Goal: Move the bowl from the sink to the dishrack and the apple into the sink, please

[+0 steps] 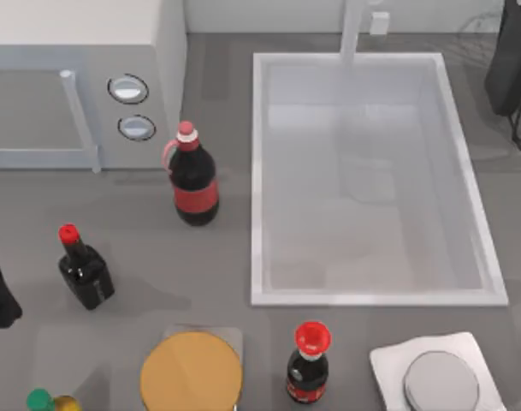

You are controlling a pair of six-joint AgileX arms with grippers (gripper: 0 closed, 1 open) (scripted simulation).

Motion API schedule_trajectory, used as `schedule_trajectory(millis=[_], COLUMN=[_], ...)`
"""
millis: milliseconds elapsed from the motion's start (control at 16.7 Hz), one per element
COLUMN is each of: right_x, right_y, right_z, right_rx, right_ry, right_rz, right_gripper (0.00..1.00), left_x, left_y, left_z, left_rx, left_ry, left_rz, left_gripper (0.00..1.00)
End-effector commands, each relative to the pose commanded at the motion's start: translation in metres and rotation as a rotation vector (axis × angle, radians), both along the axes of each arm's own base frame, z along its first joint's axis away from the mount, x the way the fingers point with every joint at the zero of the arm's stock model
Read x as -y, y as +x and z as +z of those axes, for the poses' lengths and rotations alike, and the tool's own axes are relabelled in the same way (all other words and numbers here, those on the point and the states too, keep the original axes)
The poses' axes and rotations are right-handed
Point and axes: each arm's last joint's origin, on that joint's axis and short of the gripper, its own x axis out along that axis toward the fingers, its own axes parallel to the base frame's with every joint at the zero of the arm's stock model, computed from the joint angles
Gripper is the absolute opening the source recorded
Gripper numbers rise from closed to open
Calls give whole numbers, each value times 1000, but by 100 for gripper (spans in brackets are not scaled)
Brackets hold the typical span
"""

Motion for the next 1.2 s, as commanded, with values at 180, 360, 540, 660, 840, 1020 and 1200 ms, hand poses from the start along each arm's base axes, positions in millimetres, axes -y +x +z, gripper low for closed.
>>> schedule_trajectory(millis=[180,360,540,660,840,1020,1200], right_x=[-19,-51,-93,-123,-168,-207,-233], right_y=[25,53,75,82,78,59,38], right_z=[-11,-22,-28,-27,-21,-14,-9], right_rx=[115,299,545,729,1008,1240,1389], right_ry=[-88,-178,-235,-241,-196,-99,5], right_rz=[59,123,168,179,167,133,94], right_gripper=[0,0,0,0,0,0,0], left_x=[0,0,0,0,0,0,0], left_y=[0,0,0,0,0,0,0], left_z=[0,0,0,0,0,0,0], left_rx=[0,0,0,0,0,0,0], left_ry=[0,0,0,0,0,0,0], left_rz=[0,0,0,0,0,0,0], left_gripper=[100,100,100,100,100,100,100])
